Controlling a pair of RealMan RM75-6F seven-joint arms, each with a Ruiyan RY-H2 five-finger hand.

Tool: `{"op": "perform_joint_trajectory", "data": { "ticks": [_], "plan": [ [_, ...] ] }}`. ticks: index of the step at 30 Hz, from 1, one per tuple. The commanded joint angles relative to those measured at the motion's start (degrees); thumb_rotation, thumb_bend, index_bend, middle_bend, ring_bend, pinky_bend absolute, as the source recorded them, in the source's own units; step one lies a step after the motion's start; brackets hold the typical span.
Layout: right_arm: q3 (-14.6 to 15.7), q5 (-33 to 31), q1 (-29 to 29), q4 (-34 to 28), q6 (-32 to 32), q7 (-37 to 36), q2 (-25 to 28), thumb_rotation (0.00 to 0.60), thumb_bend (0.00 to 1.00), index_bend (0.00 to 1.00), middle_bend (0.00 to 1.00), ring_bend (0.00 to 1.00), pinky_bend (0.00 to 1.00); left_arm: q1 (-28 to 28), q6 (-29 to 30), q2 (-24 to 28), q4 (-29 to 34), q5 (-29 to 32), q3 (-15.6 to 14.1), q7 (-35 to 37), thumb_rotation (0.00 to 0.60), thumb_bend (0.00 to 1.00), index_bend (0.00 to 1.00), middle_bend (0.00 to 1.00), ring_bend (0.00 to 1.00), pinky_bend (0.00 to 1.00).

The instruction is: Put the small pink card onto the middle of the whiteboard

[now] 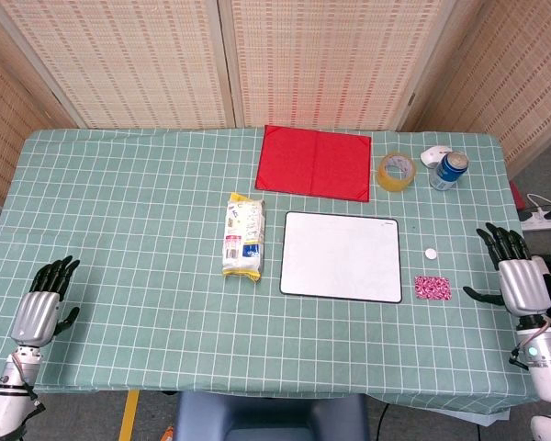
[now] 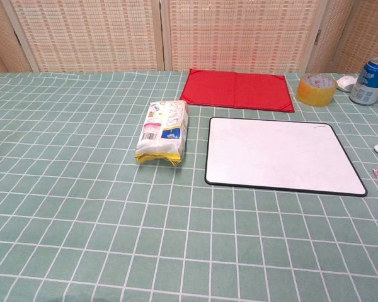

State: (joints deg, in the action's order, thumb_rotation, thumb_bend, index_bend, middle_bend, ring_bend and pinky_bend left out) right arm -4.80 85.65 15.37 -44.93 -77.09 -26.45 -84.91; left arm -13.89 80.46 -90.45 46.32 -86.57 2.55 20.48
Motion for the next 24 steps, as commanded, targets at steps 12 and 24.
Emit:
{"op": "perform_joint_trajectory", "data": {
  "ticks": [12, 24],
  "plan": [
    [0.6, 0.6, -0.4, 0.3, -0.8, 0.7, -0.2, 0.556, 0.00, 0.07, 0.00, 0.00, 0.00, -0.6, -0.3, 0.3, 0.8, -0.9, -0.6, 0.8, 0.600, 0.28, 0.00, 0.00, 0.00, 0.05],
    [0.8, 0.5, -0.4, -0.6, -0.2, 2.1, 0.3, 0.555, 0.00, 0.08, 0.00, 0.00, 0.00, -0.6, 0.0, 0.7, 1.6, -1.7, -1.3, 0.1, 0.600, 0.28, 0.00, 0.00, 0.00, 0.05]
  ]
}}
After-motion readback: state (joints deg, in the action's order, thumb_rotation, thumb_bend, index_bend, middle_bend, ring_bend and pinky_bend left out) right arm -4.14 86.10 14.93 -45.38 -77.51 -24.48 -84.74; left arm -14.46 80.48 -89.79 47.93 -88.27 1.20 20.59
